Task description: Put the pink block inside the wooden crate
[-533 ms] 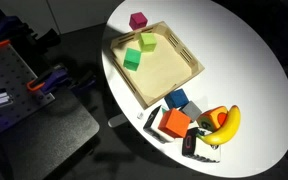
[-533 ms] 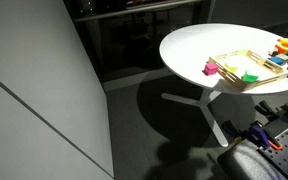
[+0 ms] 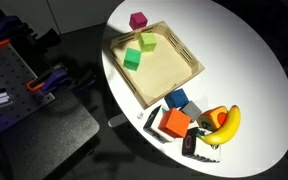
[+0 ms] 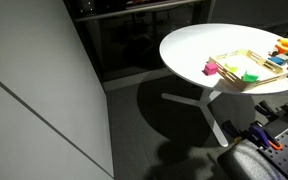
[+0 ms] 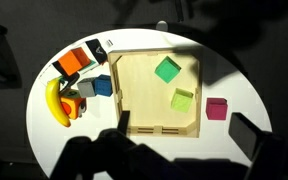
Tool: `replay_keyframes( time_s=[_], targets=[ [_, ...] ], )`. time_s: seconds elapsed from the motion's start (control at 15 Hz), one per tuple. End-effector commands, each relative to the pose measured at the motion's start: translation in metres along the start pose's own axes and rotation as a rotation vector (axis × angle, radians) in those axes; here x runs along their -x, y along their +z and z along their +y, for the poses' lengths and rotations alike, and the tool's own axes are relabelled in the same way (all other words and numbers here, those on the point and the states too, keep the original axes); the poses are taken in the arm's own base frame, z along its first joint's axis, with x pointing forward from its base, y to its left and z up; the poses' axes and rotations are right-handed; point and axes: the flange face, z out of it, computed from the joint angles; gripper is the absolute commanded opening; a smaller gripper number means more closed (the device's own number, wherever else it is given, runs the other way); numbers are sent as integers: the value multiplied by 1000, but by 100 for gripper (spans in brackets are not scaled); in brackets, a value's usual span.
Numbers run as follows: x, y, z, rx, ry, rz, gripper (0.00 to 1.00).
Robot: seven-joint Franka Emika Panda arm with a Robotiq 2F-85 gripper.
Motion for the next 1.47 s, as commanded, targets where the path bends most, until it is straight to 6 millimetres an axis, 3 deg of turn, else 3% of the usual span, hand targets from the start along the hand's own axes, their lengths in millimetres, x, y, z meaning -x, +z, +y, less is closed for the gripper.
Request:
replay_keyframes(
  time_s=[0.0, 0.67, 1.4],
  targets=[
    [-13, 8, 1, -12, 9, 0, 100],
    [-75, 57, -18, -90, -26, 28, 100],
    [-167, 106, -65, -134, -64, -26, 100]
  ],
)
